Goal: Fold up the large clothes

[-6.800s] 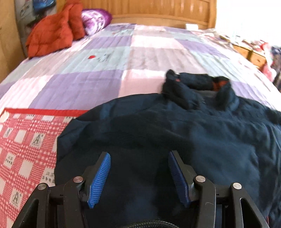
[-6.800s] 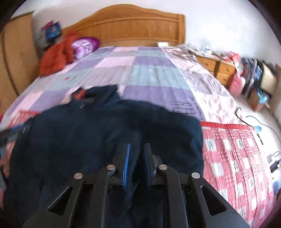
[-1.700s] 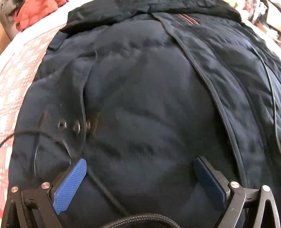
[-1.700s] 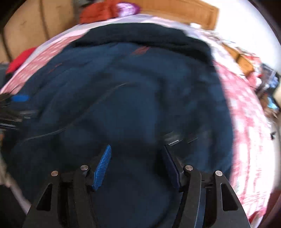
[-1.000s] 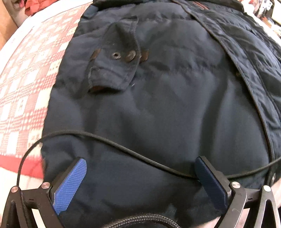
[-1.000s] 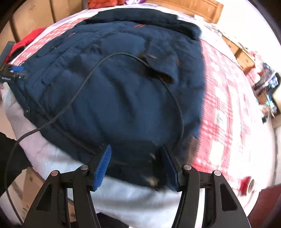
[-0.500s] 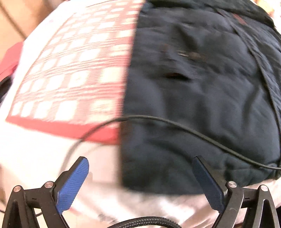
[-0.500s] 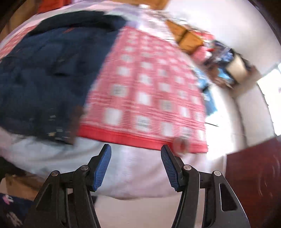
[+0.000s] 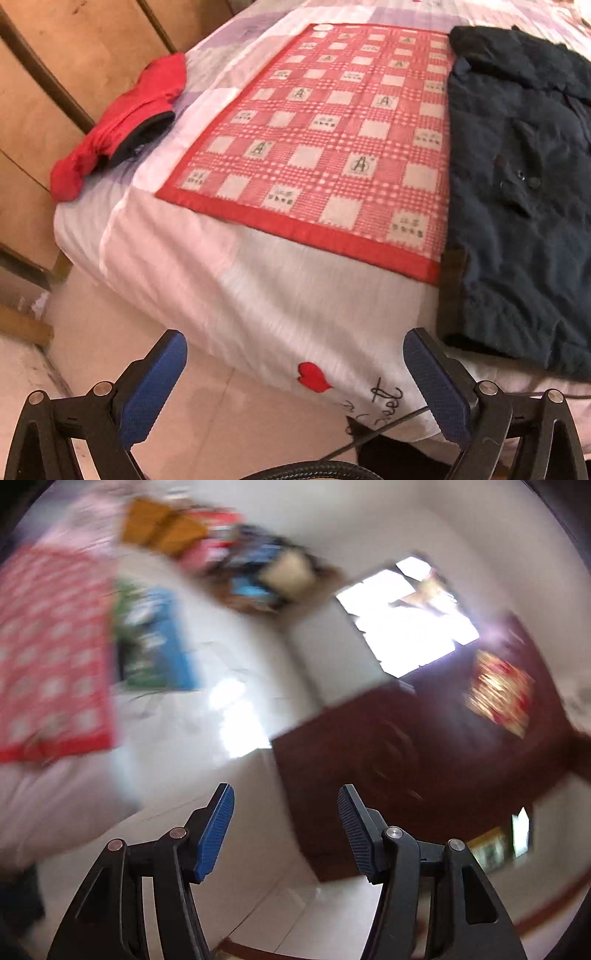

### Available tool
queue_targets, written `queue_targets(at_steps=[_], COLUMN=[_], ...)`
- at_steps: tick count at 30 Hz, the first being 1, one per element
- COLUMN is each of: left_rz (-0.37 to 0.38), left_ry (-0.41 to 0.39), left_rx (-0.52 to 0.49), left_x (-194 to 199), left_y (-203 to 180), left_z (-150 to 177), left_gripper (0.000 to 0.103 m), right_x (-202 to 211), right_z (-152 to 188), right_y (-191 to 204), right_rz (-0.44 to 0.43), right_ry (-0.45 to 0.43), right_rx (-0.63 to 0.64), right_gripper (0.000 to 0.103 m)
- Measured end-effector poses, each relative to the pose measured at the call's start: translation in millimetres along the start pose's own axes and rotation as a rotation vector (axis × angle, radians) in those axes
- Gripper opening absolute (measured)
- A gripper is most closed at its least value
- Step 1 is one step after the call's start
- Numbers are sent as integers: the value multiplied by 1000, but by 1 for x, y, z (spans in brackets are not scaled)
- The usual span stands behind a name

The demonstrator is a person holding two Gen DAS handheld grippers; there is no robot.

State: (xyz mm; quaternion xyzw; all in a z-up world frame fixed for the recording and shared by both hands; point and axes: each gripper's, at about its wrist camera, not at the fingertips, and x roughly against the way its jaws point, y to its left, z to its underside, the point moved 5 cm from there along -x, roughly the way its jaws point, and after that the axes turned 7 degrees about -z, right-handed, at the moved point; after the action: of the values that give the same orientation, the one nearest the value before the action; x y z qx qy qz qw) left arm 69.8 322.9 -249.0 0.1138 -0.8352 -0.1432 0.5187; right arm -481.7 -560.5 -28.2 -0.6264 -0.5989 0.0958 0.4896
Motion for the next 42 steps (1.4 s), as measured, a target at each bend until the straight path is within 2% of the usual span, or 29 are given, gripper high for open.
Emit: queue_targets(at_steps=[2,5,8,9,12,14,16,18,22,27,30,34,37,39,42], left_rz=[18,78,136,149,155,138,118,107,95,73,76,77,124,151,158], left_ry=[-7,-25,-29,-28,-18,-3,14,42,31,41,34,-36,-119,-172,-166], left_rx=[-23,-93,-154,-177,-213,-222,-205,-187,-221,-235,-229,-226,-147,-129,-144], left_x=[1,1,-1,-3,-13,-21,-30,-40,-56,-81,-84,-71,-55,-46,-54], left_y=[-12,-49,-84,-96,-114,-114,-105,-99,-106,-117,-120,-122,-130,-141,-160], left_z=[1,4,8,10,15,20,25,28,25,24,21,6,-26,-47,-59], left_gripper=[98,98,98,98,98,98,98,98,98,98,98,98,98,98,98], right_x=[9,31,60,75,110,129,145,155,164,171,160,150,142,139,138], right_z=[-10,-27,-28,-24,-6,12,26,36,41,54,59,66,68,68,71], right_y=[-11,47,146,187,276,321,356,379,399,412,419,424,430,434,443], right_rz=[30,-111,-361,-491,-740,-854,-922,-961,-980,-948,-942,-932,-923,-930,-939], right_ry=[-46,-145,-222,-227,-215,-187,-152,-126,-102,-97,-78,-58,-51,-45,-47], right_rx=[-28,114,239,236,240,241,251,252,239,260,281,297,292,281,290], right_gripper=[64,64,64,64,64,64,64,64,64,64,64,64,64,64,64])
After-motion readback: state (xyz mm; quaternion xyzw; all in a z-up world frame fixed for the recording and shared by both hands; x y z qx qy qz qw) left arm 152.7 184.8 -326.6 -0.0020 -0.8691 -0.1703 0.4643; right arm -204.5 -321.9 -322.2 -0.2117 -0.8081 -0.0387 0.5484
